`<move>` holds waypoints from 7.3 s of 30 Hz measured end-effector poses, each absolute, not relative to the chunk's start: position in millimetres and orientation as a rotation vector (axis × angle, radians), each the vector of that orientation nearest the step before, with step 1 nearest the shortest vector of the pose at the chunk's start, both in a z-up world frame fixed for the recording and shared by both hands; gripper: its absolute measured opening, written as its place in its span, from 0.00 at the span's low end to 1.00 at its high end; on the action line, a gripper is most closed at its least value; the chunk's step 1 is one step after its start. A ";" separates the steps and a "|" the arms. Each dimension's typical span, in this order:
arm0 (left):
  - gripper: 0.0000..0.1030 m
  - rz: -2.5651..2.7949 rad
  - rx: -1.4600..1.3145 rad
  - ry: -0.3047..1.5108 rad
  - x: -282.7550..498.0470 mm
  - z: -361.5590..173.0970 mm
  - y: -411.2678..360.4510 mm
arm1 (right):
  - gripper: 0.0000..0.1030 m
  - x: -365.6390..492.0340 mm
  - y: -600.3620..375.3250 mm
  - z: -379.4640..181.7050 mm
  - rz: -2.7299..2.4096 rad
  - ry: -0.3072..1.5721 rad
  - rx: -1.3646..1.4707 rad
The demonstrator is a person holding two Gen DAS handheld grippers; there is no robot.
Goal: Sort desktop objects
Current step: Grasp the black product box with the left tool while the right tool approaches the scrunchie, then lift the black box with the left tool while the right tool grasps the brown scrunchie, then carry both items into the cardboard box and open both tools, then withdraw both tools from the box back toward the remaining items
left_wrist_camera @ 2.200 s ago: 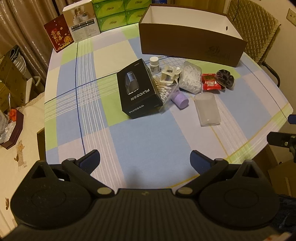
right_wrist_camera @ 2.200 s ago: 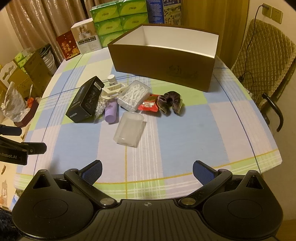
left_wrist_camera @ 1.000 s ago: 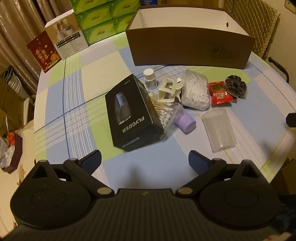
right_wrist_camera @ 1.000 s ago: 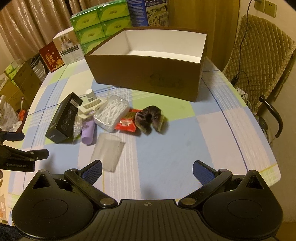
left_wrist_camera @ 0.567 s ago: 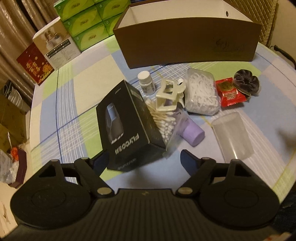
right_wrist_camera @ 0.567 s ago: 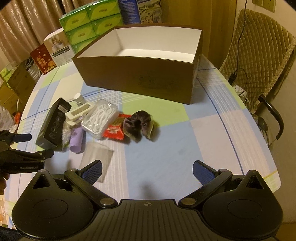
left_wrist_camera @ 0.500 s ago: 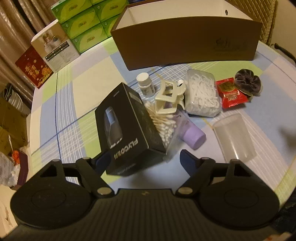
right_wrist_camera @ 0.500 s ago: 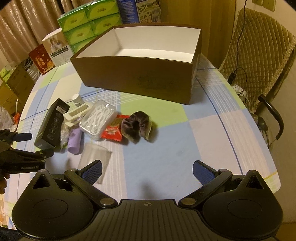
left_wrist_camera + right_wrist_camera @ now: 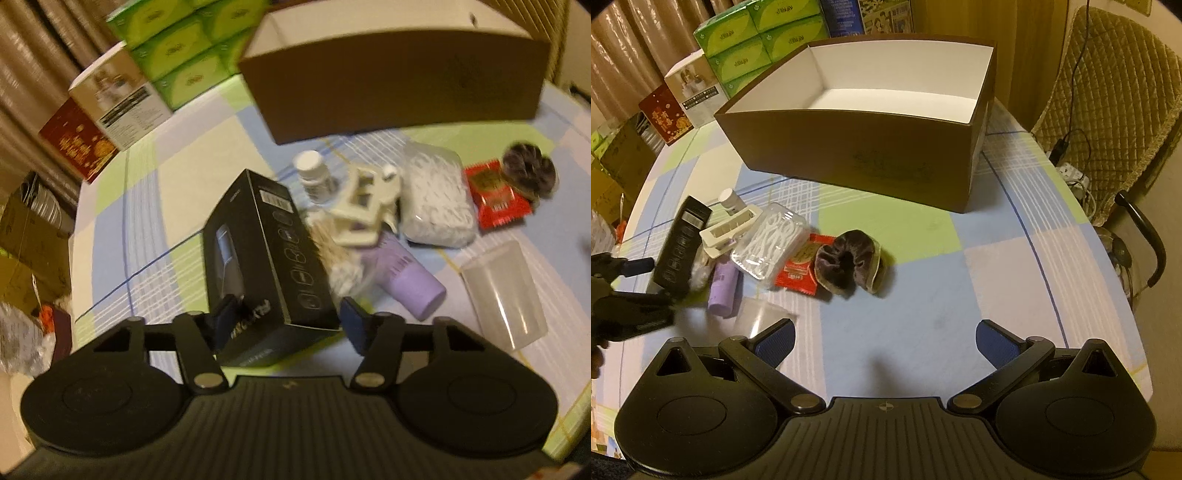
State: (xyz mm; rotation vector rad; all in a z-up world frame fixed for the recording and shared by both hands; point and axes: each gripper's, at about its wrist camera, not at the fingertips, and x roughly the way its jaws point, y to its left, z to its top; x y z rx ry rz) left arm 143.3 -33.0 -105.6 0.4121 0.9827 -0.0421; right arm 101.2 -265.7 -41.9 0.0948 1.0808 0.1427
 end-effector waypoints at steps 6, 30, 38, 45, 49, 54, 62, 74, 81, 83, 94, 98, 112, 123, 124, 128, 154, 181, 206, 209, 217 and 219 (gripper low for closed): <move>0.43 -0.006 0.116 1.010 148.7 -81.6 23.1 | 0.98 115.2 -272.3 -45.5 0.168 1.095 0.085; 0.39 0.059 0.053 1.129 231.2 -93.1 59.0 | 0.98 140.5 -275.6 -43.4 0.211 1.036 0.077; 0.38 0.010 0.084 1.134 215.7 -92.8 79.2 | 0.98 126.4 -248.6 -55.7 0.147 1.007 0.126; 0.38 0.065 0.065 1.146 197.9 -90.1 116.1 | 0.81 136.6 -228.4 -73.3 0.101 0.947 0.104; 0.38 0.101 0.063 1.144 200.0 -89.0 132.9 | 0.74 146.2 -223.5 -86.9 0.094 0.939 0.070; 0.38 0.101 0.065 1.139 202.1 -89.5 134.4 | 0.67 158.9 -218.1 -108.7 0.106 0.964 0.030; 0.38 0.088 0.069 1.145 204.3 -96.9 133.7 | 0.26 153.1 -225.6 -118.8 0.144 0.986 0.002; 0.37 0.000 0.112 1.099 196.3 -79.8 107.0 | 0.14 136.0 -245.2 -81.1 0.184 0.972 0.075; 0.37 -0.087 0.129 1.004 201.4 -35.6 75.7 | 0.14 137.1 -250.9 -46.1 0.208 0.930 0.074; 0.37 -0.121 0.132 0.972 205.3 -21.6 65.5 | 0.14 140.3 -252.2 -37.8 0.215 0.913 0.076; 0.37 -0.283 0.168 0.809 270.1 43.5 -17.4 | 0.14 184.2 -269.9 11.0 0.245 0.813 0.060; 0.37 -0.314 0.197 0.800 312.3 48.0 -54.3 | 0.14 211.0 -277.5 19.9 0.227 0.800 0.053; 0.37 -0.300 0.276 0.938 453.9 -24.7 -132.8 | 0.14 321.5 -308.9 -0.8 0.136 0.878 0.016; 0.38 -0.278 0.370 1.017 503.8 -88.1 -155.7 | 0.14 371.3 -320.4 -28.2 0.118 0.939 -0.050; 0.38 -0.281 0.371 1.012 505.5 -89.6 -155.9 | 0.14 373.9 -321.5 -29.5 0.115 0.938 -0.055; 0.47 -0.297 0.407 0.956 503.6 -81.9 -159.3 | 0.14 382.3 -324.6 -32.9 0.107 0.940 -0.065; 0.77 -0.329 0.369 0.912 439.8 -39.8 -124.8 | 0.95 352.2 -311.1 -19.9 0.137 0.792 -0.050; 0.82 -0.290 0.199 0.875 299.9 16.5 -66.6 | 0.98 231.7 -278.8 34.0 0.131 0.764 0.063; 0.84 -0.269 0.176 0.888 188.9 16.9 -21.6 | 0.98 129.4 -237.6 37.4 0.143 0.781 0.074; 0.84 -0.273 0.179 0.902 178.8 12.5 -17.4 | 0.98 121.2 -233.1 34.1 0.143 0.795 0.087; 0.84 -0.270 0.192 0.959 155.3 -7.3 -1.5 | 0.98 101.3 -215.7 24.1 0.162 0.832 0.100; 0.84 -0.266 0.190 0.975 150.2 -12.0 3.3 | 0.98 97.6 -210.3 20.1 0.167 0.847 0.102</move>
